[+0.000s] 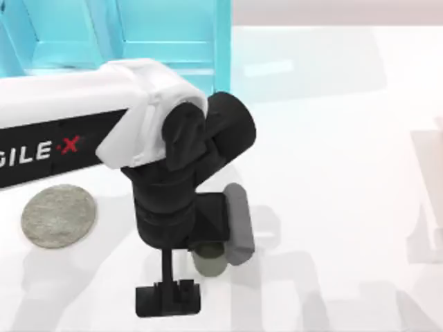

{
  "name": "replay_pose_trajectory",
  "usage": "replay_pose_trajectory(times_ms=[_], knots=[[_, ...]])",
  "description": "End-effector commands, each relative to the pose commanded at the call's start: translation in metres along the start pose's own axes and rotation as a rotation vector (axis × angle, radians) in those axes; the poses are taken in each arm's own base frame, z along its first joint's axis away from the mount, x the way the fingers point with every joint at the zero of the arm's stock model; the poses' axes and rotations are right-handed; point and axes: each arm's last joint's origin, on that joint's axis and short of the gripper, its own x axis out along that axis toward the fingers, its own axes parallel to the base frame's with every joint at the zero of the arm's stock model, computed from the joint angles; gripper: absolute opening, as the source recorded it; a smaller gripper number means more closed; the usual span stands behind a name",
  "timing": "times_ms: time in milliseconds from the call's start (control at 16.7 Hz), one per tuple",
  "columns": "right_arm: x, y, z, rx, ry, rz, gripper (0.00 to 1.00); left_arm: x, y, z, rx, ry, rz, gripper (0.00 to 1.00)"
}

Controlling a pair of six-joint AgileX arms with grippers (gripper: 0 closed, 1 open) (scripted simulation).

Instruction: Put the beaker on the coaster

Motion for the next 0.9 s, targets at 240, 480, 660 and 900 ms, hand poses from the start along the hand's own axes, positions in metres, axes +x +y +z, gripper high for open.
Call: replay_pose_trajectory(times_ms=[240,480,660,900], knots=[[0.0,0.0,0.0,0.0,0.0,0.0,1.0,-0.032,0.01,0.028,0.071,-0.038,0.04,1.0],[0.0,0.0,0.0,0.0,0.0,0.0,1.0,-0.045,0.014,0.035,0.084,-0.064,0.067,1.0],[0.0,0.0,0.0,0.0,0.0,0.0,1.0,-0.045,0.014,0.035,0.084,-0.064,0.067,1.0],[0.0,0.0,0.0,0.0,0.0,0.0,1.0,-0.034,0.015,0.035,0.081,-0.061,0.064,1.0]])
